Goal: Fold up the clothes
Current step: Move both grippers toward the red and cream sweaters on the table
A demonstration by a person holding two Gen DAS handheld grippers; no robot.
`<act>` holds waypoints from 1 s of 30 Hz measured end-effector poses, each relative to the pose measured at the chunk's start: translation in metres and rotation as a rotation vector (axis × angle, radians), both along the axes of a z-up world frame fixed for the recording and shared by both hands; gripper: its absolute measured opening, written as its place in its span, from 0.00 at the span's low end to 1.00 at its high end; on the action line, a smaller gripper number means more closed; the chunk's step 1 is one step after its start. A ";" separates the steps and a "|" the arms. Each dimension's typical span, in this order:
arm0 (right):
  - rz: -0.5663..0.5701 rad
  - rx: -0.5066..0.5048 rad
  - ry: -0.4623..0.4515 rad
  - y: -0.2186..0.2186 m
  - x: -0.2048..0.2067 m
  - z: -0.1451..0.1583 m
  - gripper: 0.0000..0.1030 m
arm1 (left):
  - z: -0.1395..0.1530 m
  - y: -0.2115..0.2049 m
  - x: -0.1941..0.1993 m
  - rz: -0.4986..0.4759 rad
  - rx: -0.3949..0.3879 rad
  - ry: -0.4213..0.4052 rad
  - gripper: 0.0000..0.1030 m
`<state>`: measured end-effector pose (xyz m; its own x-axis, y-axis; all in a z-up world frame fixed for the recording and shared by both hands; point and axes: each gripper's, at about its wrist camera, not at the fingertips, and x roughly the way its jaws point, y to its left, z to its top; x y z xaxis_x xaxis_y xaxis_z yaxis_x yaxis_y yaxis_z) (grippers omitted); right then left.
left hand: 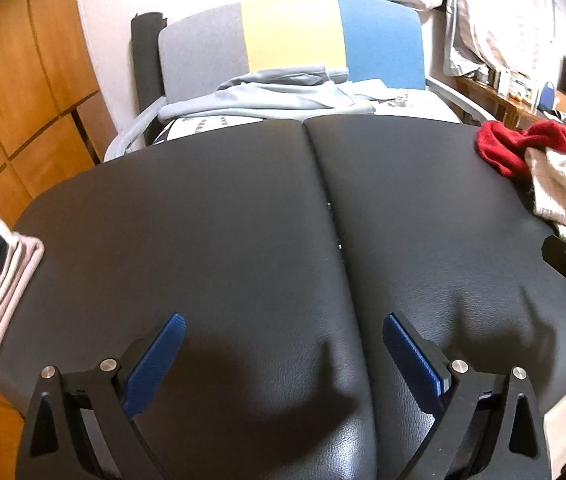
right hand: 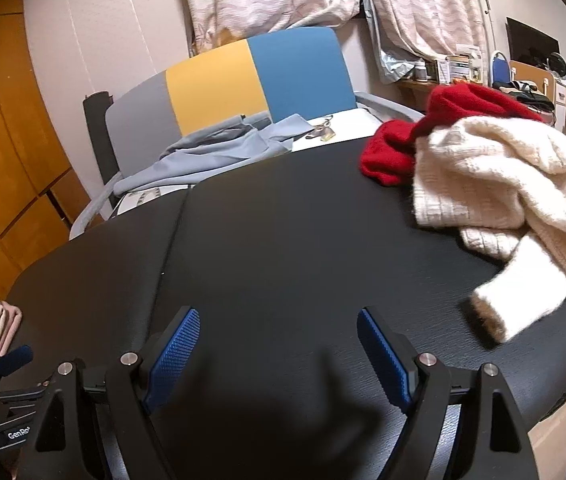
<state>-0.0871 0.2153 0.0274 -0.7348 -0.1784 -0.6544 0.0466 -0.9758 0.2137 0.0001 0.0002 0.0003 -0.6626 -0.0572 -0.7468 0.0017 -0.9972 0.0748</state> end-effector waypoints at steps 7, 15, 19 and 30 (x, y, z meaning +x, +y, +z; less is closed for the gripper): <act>0.007 0.015 0.040 -0.018 0.014 0.003 0.81 | 0.001 -0.005 -0.004 0.002 0.002 -0.012 0.98; 0.042 -0.012 0.008 -0.017 0.008 0.001 0.81 | -0.006 -0.015 0.009 0.023 0.030 -0.031 0.98; 0.047 -0.005 0.003 -0.023 0.011 -0.001 0.81 | -0.004 -0.019 0.007 0.115 0.039 -0.051 0.98; 0.003 0.041 0.001 -0.023 0.021 -0.007 0.81 | -0.008 -0.014 0.007 0.091 0.005 -0.066 0.98</act>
